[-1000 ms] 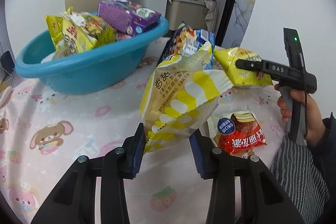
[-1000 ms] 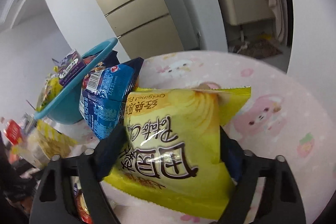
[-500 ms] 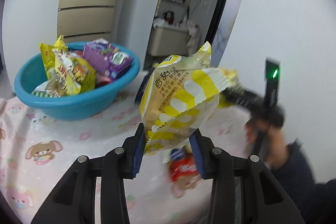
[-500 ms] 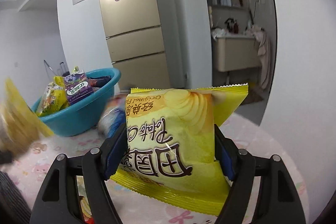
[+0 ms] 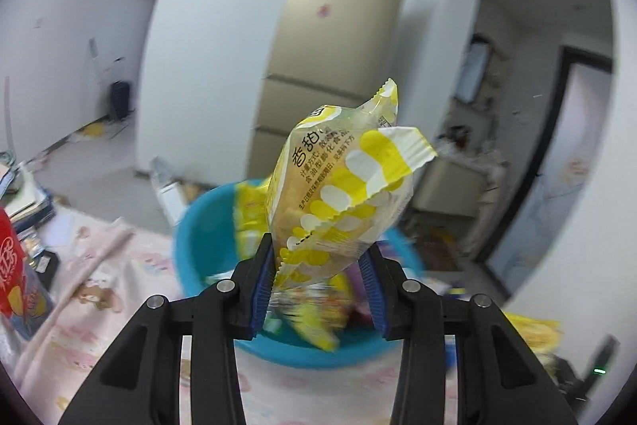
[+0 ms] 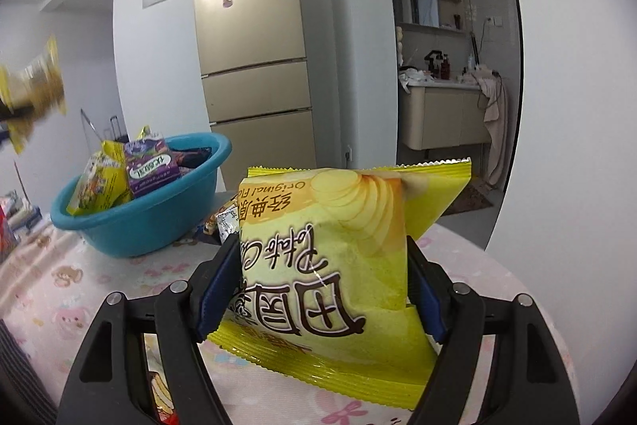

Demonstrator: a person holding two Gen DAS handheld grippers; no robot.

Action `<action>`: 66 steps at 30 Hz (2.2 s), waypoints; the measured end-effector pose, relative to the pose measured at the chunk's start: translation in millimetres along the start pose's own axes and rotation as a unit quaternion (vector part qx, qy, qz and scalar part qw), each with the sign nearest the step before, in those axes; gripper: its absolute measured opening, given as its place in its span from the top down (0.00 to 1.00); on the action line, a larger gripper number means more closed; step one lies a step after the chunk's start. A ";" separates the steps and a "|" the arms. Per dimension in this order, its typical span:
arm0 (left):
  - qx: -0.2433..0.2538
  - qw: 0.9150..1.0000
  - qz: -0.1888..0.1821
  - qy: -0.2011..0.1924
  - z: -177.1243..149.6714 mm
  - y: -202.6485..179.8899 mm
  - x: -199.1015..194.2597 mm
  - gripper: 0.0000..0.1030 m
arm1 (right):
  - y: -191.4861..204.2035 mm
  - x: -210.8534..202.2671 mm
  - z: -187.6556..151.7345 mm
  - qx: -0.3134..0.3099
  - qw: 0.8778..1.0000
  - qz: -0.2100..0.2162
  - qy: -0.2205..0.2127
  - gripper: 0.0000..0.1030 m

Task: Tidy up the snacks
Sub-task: 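Carry the bread bag into the basin and open the left tool while the right tool carries the chip bag, then lower the chip bag into the basin and open the right tool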

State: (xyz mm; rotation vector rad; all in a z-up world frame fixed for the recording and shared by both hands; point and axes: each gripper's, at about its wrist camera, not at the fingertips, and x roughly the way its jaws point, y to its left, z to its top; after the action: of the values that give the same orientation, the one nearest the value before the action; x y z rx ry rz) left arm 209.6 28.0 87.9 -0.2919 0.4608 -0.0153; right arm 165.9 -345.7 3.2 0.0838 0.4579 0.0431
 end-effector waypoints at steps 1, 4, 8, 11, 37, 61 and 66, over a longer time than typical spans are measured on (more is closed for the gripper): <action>-0.006 1.000 0.009 0.011 -2.4 6.1 9.4 0.58 | -0.5 2.6 0.0 0.007 1.000 0.004 0.005 0.26; -0.051 0.998 0.027 0.036 -16.7 36.3 46.0 0.58 | -4.3 6.5 1.0 0.023 1.000 0.015 0.014 0.26; -0.039 0.997 0.045 0.039 -39.3 50.7 70.4 0.58 | -7.2 2.4 1.3 0.036 0.999 0.010 0.003 0.26; -0.063 0.997 0.027 0.019 -37.2 59.9 71.8 0.53 | -8.0 5.4 -0.4 0.039 0.999 0.007 0.009 0.26; -0.060 0.996 -0.016 0.057 0.4 63.3 14.6 0.00 | 106.7 -4.3 130.4 -0.002 0.984 0.156 -0.082 0.26; -0.041 0.993 0.025 0.110 -16.8 55.7 43.0 0.00 | 220.9 232.3 146.2 0.054 0.971 0.178 0.151 0.13; -0.016 0.994 0.011 0.109 -17.7 40.9 42.8 0.00 | 218.9 223.6 138.1 0.061 0.959 0.213 0.179 0.00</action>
State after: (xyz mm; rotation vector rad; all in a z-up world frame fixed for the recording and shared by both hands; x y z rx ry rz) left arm 238.1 59.0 42.6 -0.3178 0.6827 -0.0183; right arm 422.5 -124.1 48.1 0.2976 0.7999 0.4599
